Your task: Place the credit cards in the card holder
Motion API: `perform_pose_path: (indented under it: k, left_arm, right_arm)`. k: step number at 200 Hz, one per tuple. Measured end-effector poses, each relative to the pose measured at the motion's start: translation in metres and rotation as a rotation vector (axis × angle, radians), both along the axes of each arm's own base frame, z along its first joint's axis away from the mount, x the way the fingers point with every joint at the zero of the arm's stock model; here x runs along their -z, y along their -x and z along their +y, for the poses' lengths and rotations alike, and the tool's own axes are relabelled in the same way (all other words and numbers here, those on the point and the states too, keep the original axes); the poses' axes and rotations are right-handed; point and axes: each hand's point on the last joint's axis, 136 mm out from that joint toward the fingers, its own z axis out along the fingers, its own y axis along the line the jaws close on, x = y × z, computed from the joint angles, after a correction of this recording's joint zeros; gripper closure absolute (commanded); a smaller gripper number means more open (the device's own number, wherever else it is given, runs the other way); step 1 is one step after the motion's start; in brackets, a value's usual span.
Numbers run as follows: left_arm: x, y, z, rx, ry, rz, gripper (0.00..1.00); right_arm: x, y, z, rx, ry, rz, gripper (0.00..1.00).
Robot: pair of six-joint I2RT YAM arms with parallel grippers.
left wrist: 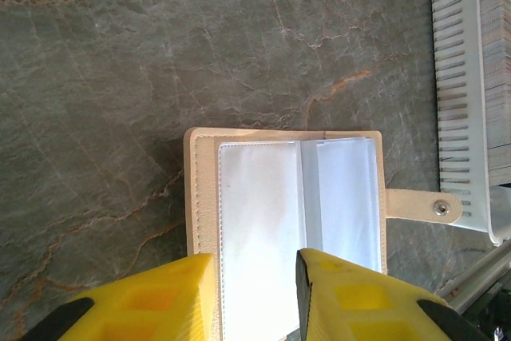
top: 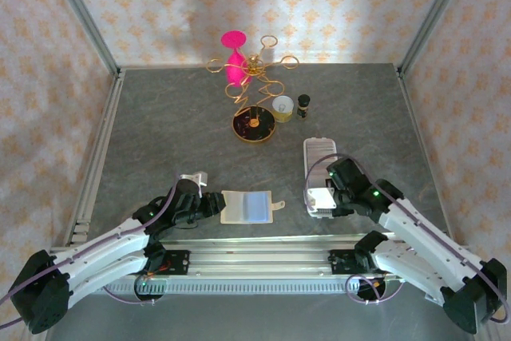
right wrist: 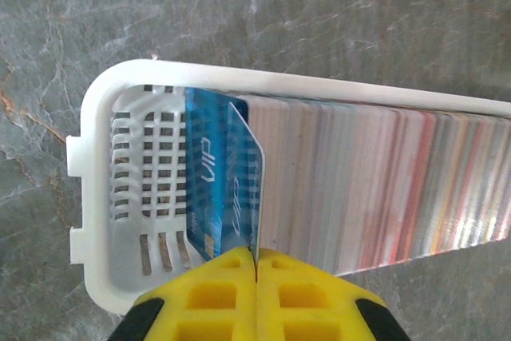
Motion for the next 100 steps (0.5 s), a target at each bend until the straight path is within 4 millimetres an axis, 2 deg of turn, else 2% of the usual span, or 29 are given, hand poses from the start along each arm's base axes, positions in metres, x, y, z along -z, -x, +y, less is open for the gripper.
perform_pose_path:
  k: [21, 49, 74, 100]
  left_arm:
    - [0.001, 0.000, 0.000, 0.001, -0.004, 0.005, 0.67]
    - [-0.004, -0.002, -0.002, 0.000, 0.003, -0.004, 0.70]
    - [-0.011, -0.005, -0.004, 0.000, 0.013, -0.016, 0.77]
    - [-0.013, -0.006, -0.005, 0.000, 0.017, -0.019, 0.84]
  right_arm:
    - [-0.022, -0.008, 0.007, 0.059, -0.072, -0.027, 1.00]
    - [-0.064, -0.028, 0.022, 0.181, -0.222, -0.078, 1.00]
    - [-0.104, -0.042, 0.044, 0.274, -0.426, -0.094, 1.00]
    - [-0.137, -0.052, 0.065, 0.392, -0.672, -0.062, 1.00]
